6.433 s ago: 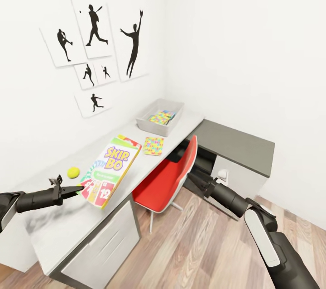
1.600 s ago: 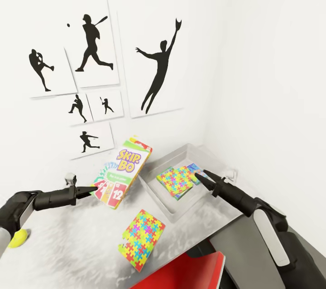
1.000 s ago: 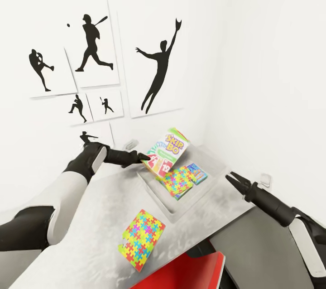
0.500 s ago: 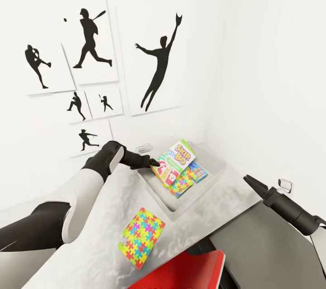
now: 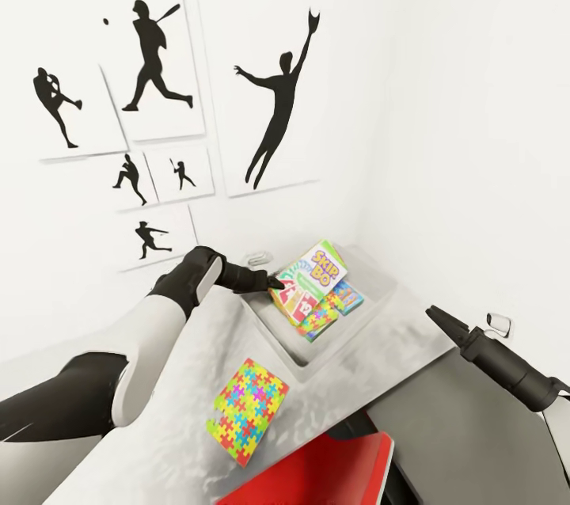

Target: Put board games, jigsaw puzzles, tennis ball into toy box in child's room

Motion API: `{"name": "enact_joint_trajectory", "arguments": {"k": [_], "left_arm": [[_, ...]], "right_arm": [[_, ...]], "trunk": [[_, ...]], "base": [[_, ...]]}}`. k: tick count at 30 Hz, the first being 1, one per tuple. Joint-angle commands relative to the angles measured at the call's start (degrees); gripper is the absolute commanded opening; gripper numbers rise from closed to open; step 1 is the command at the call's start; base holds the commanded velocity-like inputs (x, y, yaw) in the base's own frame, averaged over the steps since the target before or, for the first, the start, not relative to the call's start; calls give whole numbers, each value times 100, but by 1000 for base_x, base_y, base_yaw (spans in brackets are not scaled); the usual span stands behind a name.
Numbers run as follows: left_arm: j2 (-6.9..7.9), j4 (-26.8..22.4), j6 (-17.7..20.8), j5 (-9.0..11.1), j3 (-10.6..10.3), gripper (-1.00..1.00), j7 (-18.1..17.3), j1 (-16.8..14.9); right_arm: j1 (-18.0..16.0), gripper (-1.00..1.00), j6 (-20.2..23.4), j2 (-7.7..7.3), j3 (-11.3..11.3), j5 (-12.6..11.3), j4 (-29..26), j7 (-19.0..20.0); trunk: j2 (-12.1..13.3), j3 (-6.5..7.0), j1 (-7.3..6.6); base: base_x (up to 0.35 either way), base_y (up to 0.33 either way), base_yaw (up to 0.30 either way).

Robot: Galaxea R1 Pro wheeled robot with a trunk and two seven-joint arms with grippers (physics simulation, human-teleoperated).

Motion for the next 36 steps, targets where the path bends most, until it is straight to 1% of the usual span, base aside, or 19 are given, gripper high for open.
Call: {"name": "enact_joint_trajectory", "arguments": {"k": [1,5,8,10,12,16,22,27,36], "left_arm": [[-18,-6,21,21,-20,-100,7,-5],[-97,-7,10,20,-48,-100,19,-5],[-122,-7,6,21,-140,-100,26,-5],[-153,-8,-3,23,-236,-100,28,-7],[-180,-7,-86,20,-298,-100,28,-6],[-242,-7,-200,8,-337,-100,35,-5],[-260,-21,-249,12,-348,-100,30,-6],[-243,-17,-428,10,-346,-100,29,-5],[-220,-15,-474,12,-335,-100,29,-12]], "right_arm": [[-4,100,45,-1,-2,-33,0,5],[-5,100,43,-1,-5,-33,0,5],[-4,100,42,-1,-8,-33,0,5],[-6,100,42,-1,-10,-33,2,5],[-5,100,42,-3,-10,-33,2,5],[-6,100,42,-4,-11,-33,1,12],[-5,100,35,-3,-11,-33,0,12],[-7,100,33,-3,-11,-33,1,14],[-4,100,33,-8,-11,-33,7,14]], "trunk": [[-13,-22,3],[-13,-59,3],[-13,-87,3],[-13,-106,3],[-13,-124,3],[-13,-162,3],[-13,-218,3],[-13,-264,3],[-13,-348,3]], "base": [[0,0,0],[0,0,0],[0,0,0],[0,0,0],[0,0,0],[0,0,0],[0,0,0],[0,0,0],[0,0,0]]}}
